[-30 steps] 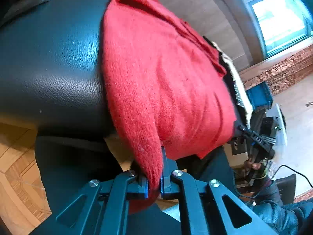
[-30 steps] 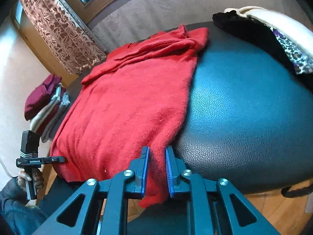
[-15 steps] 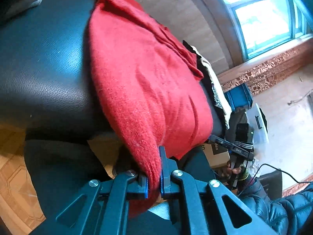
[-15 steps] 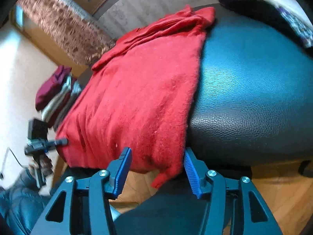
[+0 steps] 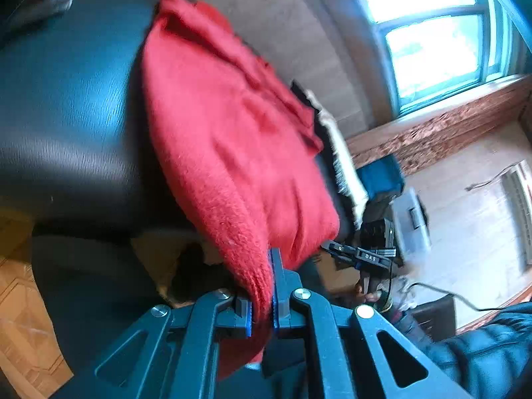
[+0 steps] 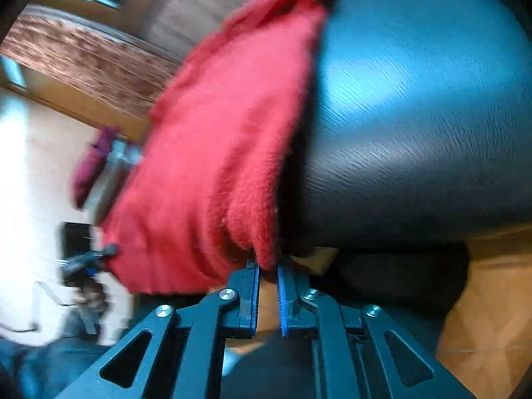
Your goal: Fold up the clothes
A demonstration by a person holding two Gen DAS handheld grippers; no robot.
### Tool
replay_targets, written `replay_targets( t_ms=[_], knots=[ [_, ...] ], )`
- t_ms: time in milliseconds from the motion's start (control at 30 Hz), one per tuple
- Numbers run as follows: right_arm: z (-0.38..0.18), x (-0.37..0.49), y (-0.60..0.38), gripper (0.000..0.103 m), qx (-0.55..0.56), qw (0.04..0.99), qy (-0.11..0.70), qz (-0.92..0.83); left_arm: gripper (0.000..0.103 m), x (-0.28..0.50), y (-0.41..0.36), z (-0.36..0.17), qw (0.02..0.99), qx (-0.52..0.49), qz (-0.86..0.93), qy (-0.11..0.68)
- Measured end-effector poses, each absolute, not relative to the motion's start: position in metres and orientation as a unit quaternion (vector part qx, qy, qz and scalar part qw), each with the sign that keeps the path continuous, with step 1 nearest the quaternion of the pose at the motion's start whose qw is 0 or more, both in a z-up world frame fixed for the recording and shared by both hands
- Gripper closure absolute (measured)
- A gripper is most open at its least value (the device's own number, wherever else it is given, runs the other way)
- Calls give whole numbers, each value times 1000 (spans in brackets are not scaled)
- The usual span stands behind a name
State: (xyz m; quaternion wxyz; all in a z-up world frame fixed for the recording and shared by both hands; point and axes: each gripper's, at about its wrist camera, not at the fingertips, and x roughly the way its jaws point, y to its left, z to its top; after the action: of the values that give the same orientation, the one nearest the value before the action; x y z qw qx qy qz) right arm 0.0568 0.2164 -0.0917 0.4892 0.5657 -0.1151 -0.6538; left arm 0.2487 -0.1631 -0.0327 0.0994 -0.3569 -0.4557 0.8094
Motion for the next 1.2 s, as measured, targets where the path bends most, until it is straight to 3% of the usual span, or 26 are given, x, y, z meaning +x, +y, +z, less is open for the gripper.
replay_targets(
  t_ms=[267,533,700,800,1000,1067,1200],
  knots=[
    [-32,21,198,93,510,531,-199,-647,97,213,-193,25,134,-270,845,-442],
    [-13,-50,156,93,502,498,-163,-688,97,126,-241,51,131,-243,862,-426],
    [12,-108,138,93,462,494,-219,-703,97,81,-288,66,104,-203,866,-445],
    [15,-141,118,93,457,473,-235,-715,97,59,-322,49,60,-208,854,-473],
    [-49,-180,79,90,529,407,-233,-707,97,21,-363,-47,-42,-286,788,-543],
    [-65,-176,84,96,530,410,-245,-701,97,29,-354,-50,-42,-292,794,-531],
    [-71,-153,100,97,518,428,-234,-702,97,50,-334,-52,-39,-302,805,-509]
  ],
)
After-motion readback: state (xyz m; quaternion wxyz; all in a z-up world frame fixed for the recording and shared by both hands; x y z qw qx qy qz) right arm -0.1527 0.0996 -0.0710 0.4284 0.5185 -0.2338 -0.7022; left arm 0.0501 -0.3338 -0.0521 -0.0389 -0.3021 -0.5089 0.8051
